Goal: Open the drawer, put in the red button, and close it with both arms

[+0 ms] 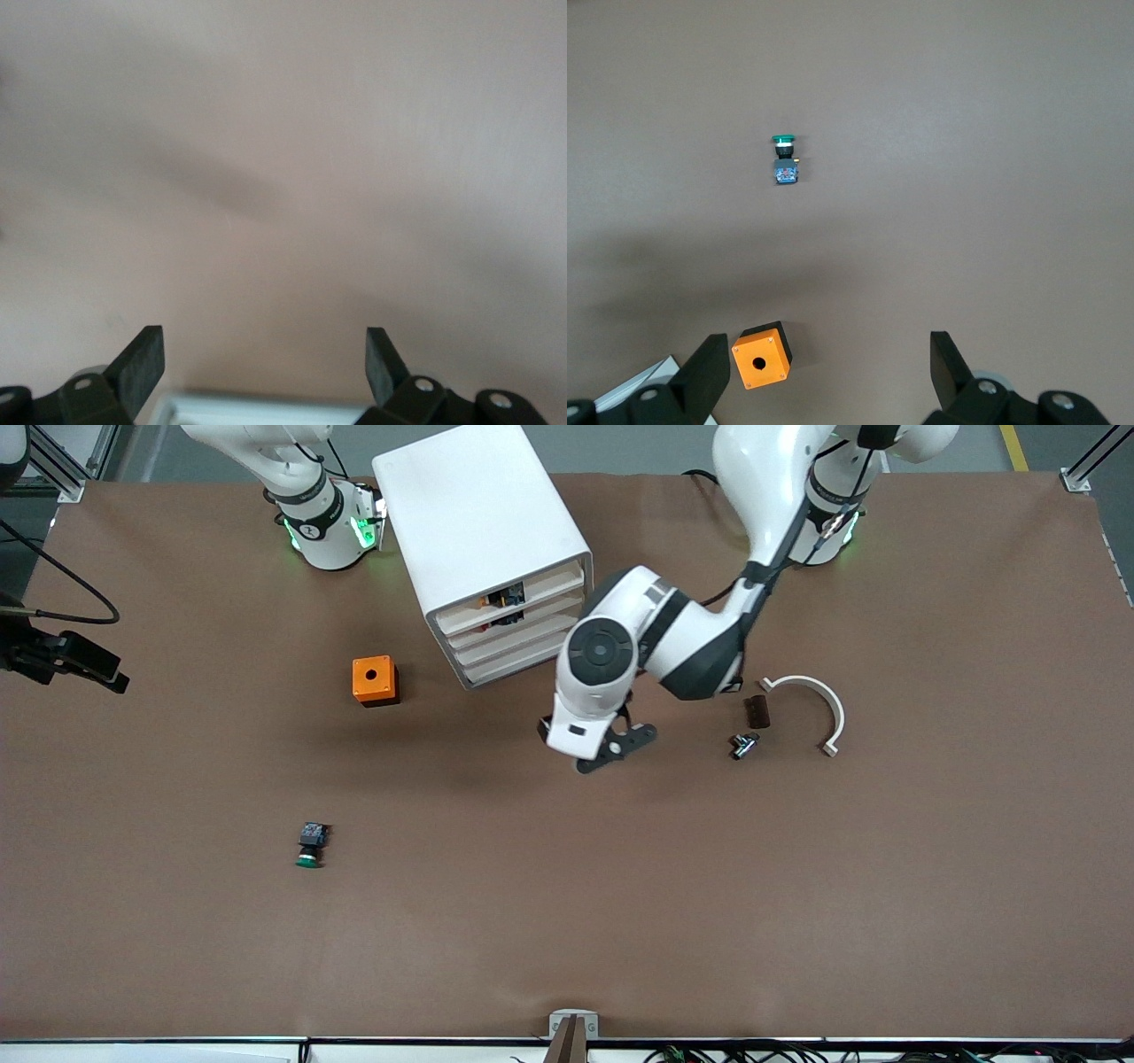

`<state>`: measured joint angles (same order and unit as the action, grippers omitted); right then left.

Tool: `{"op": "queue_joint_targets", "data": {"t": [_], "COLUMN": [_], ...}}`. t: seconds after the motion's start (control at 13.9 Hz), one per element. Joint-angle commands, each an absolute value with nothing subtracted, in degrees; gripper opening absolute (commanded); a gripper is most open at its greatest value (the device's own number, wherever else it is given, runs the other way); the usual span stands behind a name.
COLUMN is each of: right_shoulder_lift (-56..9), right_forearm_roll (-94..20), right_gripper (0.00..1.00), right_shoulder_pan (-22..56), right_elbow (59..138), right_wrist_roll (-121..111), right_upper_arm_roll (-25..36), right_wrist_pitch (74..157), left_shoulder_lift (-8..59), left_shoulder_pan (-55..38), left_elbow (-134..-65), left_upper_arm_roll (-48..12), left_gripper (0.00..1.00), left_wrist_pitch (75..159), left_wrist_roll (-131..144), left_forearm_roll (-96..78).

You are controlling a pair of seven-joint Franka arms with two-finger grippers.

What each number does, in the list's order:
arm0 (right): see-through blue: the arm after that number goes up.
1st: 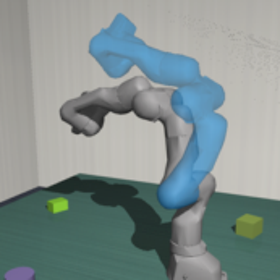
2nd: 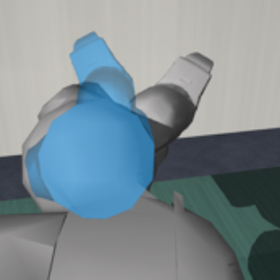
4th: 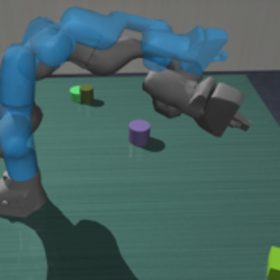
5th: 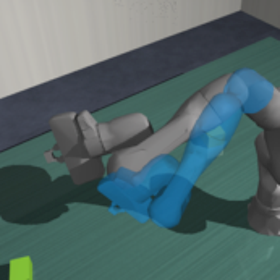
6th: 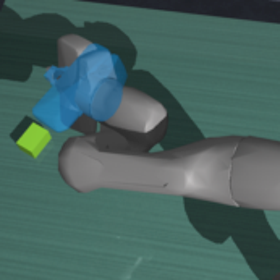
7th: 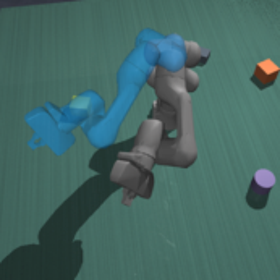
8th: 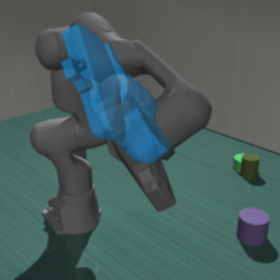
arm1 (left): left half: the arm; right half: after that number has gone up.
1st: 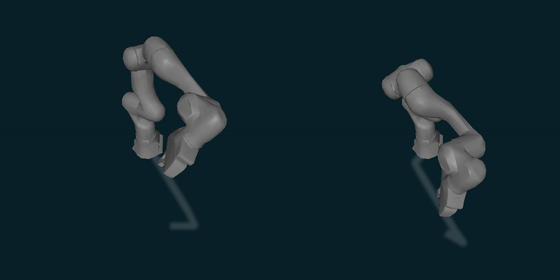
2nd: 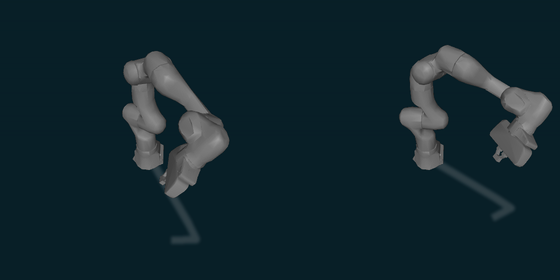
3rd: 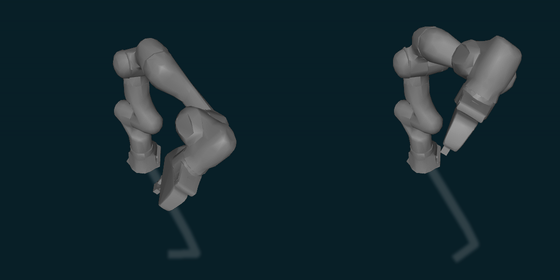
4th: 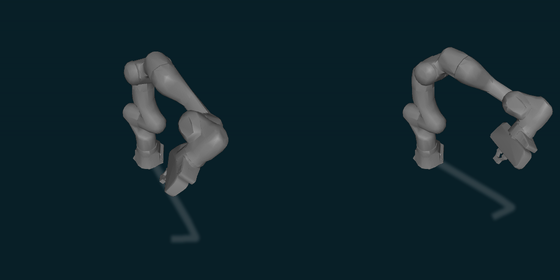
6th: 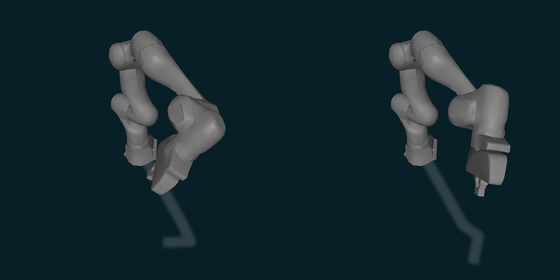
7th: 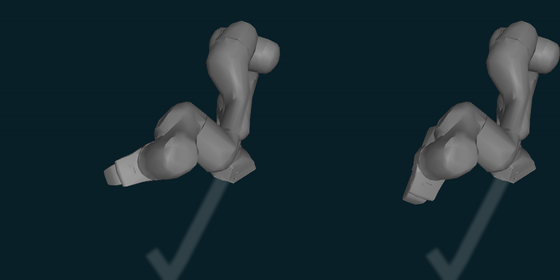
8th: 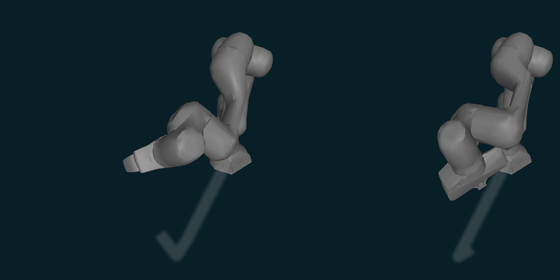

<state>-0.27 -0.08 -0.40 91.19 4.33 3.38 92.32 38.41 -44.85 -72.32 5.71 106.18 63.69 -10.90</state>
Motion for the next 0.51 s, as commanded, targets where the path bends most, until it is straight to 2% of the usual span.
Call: {"op": "queue_joint_targets", "data": {"t": [0.0, 0.43], "right_shoulder_lift": [-0.44, -0.44], "right_forearm_roll": [0.88, 0.88], "right_gripper": [1.0, 1.0], "right_shoulder_pan": [-0.35, -0.35], "right_elbow": [90.35, 90.35], "right_wrist_roll": [4.75, 4.75], "right_upper_arm_roll": [3.16, 3.16], "right_wrist_pitch": [91.41, 91.32], "left_shoulder_lift": [35.08, 28.14], "left_shoulder_pan": [-43.43, -39.46], "left_elbow": [-73.04, -73.21], "left_upper_arm_roll": [6.85, 7.29], "left_gripper": [1.0, 1.0], "left_wrist_pitch": [105.91, 102.4], "left_wrist_roll": [60.58, 54.06], "left_forearm_roll": [-6.69, 4.2]}}
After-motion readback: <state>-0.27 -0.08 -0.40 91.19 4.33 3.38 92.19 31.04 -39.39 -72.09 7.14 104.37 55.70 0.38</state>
